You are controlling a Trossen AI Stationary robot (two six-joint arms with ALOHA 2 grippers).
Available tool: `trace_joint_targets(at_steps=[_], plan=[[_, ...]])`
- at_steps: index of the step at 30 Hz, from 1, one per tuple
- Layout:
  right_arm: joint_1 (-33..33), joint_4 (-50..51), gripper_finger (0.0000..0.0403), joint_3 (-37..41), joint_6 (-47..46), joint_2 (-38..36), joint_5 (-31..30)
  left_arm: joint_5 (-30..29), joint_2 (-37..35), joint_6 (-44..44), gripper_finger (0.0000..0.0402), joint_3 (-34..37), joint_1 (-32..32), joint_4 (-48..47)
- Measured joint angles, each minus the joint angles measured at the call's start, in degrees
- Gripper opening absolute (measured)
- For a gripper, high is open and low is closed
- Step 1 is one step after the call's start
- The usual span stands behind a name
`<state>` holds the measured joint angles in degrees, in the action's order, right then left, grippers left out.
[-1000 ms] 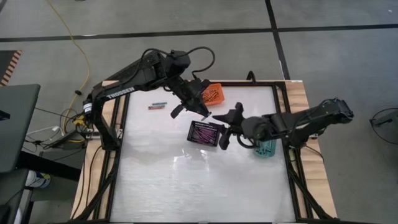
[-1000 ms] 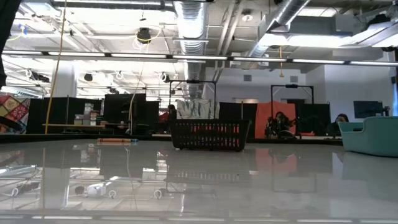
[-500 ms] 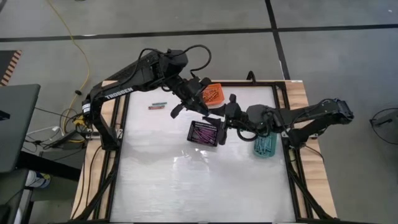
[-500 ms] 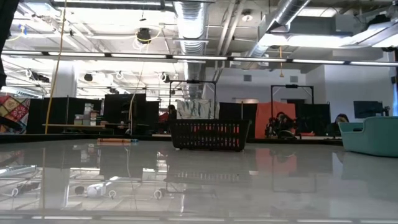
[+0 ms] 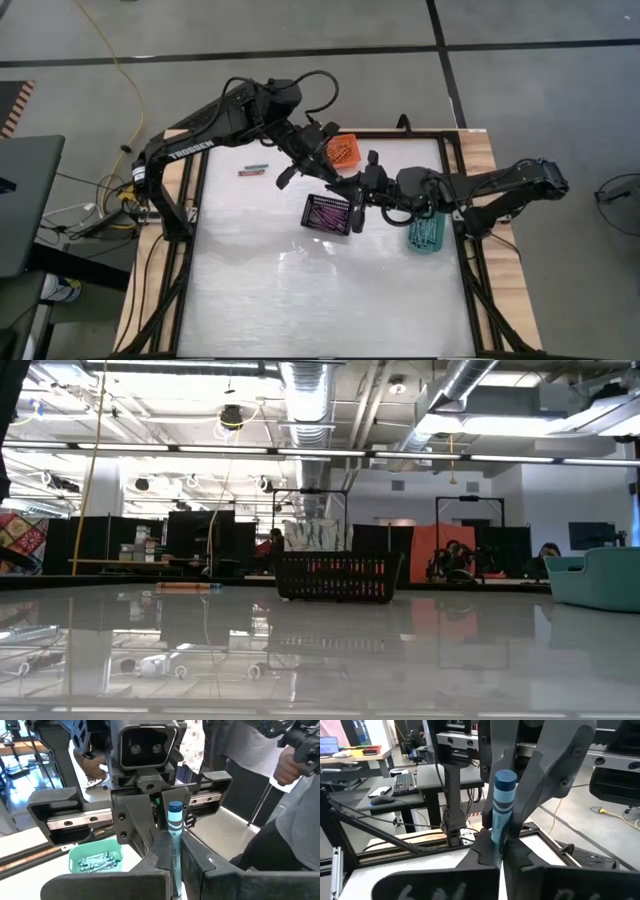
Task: Sort crayons
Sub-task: Put the blue green crayon into the green bin
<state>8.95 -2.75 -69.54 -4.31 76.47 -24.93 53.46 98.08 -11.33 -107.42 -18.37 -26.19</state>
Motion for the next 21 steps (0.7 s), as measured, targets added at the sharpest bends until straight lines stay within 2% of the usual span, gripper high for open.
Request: trace_joint_targets(at_steps=[3, 5, 10, 14, 17, 21], plan=[[0.0, 1.0, 0.0005, 0.0, -1.6, 0.0, 0.0, -0.9, 0.0, 0.0, 0.0009, 0.0, 0.0, -1.3], [-0.1, 2.8, 0.0004, 0.0, -3.6, 0.0, -0.4, -2.8, 0.0, -0.6, 0.0031, 0.0, 0.0, -2.7], [-0.8, 12.8, 0.0003, 0.0, -12.6, 0.0, -0.7, -7.1, 0.0, -1.5, 0.0125, 0.0, -0.8, -8.9], [-1.2, 23.1, 0.0002, 0.0, -22.7, 0.0, -0.7, -13.0, -0.1, -6.1, 0.0186, 0.0, -2.3, -19.3], [-1.2, 31.0, 0.0001, 0.0, -29.7, 0.0, -0.7, -19.1, -0.1, -9.5, 0.0198, 1.6, -3.3, -24.0], [-1.2, 42.2, 0.0001, 0.0, -40.7, 0.0, -0.4, -20.4, -0.7, -11.2, 0.0189, 7.3, -5.8, -25.9]])
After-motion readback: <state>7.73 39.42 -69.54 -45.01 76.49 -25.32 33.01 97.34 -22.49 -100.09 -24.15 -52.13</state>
